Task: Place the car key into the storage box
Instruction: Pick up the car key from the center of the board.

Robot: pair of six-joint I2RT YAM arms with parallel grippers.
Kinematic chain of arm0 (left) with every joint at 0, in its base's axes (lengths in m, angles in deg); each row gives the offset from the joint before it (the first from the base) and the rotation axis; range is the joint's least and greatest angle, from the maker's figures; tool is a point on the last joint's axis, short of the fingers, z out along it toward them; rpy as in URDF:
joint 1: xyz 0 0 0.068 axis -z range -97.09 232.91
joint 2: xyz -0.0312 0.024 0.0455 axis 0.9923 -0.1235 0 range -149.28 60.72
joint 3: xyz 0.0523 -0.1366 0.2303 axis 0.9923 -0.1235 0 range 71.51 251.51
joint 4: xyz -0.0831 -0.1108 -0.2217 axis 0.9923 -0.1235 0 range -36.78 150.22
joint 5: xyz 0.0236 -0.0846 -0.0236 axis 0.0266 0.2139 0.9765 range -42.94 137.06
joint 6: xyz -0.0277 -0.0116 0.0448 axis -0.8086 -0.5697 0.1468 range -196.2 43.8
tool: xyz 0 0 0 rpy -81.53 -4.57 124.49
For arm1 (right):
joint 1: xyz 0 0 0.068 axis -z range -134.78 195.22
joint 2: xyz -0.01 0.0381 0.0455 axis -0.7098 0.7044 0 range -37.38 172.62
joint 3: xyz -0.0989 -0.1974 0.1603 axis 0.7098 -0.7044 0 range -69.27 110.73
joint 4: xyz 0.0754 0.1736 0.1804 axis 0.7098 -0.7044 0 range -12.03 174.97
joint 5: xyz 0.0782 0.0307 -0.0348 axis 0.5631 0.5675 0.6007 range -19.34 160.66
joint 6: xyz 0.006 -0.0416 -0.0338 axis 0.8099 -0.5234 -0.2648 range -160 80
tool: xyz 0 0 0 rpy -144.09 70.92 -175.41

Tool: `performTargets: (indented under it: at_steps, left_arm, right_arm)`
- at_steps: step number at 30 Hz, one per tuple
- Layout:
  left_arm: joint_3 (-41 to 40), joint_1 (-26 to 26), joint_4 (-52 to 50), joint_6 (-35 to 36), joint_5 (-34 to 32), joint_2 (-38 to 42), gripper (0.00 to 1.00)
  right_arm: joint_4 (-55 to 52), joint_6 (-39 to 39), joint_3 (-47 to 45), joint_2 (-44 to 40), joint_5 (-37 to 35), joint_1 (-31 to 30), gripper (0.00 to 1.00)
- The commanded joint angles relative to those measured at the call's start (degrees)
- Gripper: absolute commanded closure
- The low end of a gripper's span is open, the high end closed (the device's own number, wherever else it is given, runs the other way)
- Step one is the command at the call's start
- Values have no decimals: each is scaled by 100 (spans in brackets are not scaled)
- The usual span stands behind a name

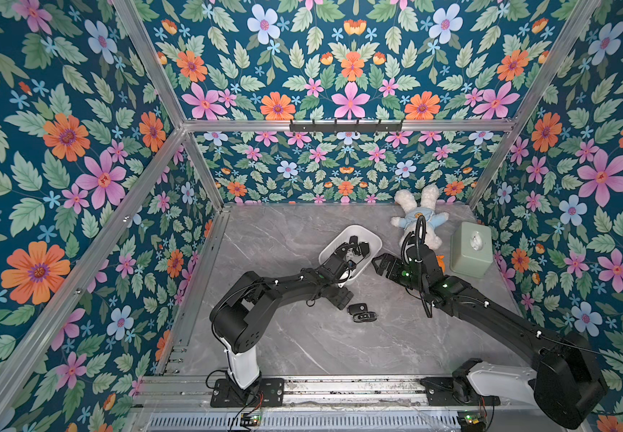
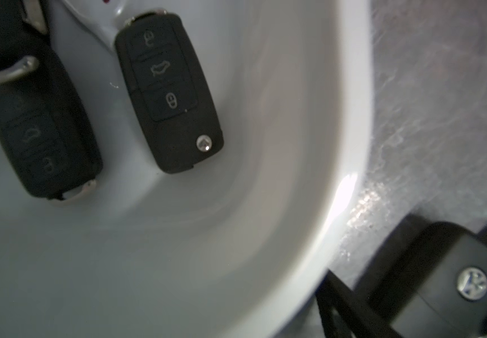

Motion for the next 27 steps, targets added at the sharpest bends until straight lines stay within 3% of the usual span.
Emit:
performTargets:
  at_steps: [1,5,8,22,27]
  left_arm:
    - [46,-5,-131,130,-84,-133,12]
    - [204,-1,-302,200,30,-253,31]
    - [226,-8,-419,209,93,-239,39]
    - [-62,-5,-849,74,155,202,50]
    - [-53,-6,-726,-5,17,107,47]
  right_arm:
    - [94,39,-42,-56,-130,-4,1]
    - [46,51,-62,-83,-188,-3,1]
    - [42,49,-56,-89,-224,-2,1]
    - [138,68,-62,33,-171,-3,1]
    - [141,73,-62,55,-171,1,1]
